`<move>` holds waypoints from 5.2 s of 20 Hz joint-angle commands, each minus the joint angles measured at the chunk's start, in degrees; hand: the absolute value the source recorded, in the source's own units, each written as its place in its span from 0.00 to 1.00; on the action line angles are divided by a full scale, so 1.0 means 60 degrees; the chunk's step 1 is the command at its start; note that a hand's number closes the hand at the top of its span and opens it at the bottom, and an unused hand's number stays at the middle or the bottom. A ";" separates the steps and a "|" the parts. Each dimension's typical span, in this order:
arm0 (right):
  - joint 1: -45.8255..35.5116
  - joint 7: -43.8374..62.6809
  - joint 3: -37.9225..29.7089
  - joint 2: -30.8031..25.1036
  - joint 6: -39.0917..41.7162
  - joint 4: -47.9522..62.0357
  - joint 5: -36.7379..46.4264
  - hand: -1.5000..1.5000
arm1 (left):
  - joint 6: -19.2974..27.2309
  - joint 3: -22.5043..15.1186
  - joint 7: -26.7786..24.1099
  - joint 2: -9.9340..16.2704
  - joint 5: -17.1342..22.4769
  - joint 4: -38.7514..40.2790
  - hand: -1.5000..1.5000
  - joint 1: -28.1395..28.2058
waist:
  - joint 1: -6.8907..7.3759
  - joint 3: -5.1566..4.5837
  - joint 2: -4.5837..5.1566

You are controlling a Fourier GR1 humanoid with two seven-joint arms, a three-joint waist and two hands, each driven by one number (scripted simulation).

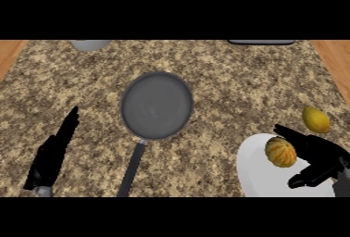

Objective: Pick the squash from the plate and place it in the pan

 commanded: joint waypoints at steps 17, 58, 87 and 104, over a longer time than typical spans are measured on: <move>-0.0403 0.0528 0.1478 -0.0370 -0.1678 -0.1556 0.4164 1.00 | -0.0180 -0.0116 0.0009 -0.0212 -0.0156 -0.0087 0.50 -0.0018 | 0.0230 0.0085 0.0068; -0.9121 -0.0822 0.4538 0.3731 -0.9450 0.5759 1.0190 1.00 | -0.0398 0.0002 0.0067 -0.0267 -0.0364 -0.0002 0.50 -0.0713 | 0.0731 0.0145 0.0292; -0.8948 -0.5250 0.2443 0.3738 -1.4366 0.7552 0.3455 0.00 | -0.0469 -0.0102 -0.0321 -0.0339 -0.0476 0.0158 0.50 -0.0387 | 0.0832 0.0160 0.0284; -0.4507 -0.7749 0.1665 0.1237 -1.1680 0.4220 0.3075 0.00 | -0.0733 0.0923 -0.0309 0.0106 -0.0042 0.0284 0.50 -0.0033 | -0.0090 0.0143 0.0039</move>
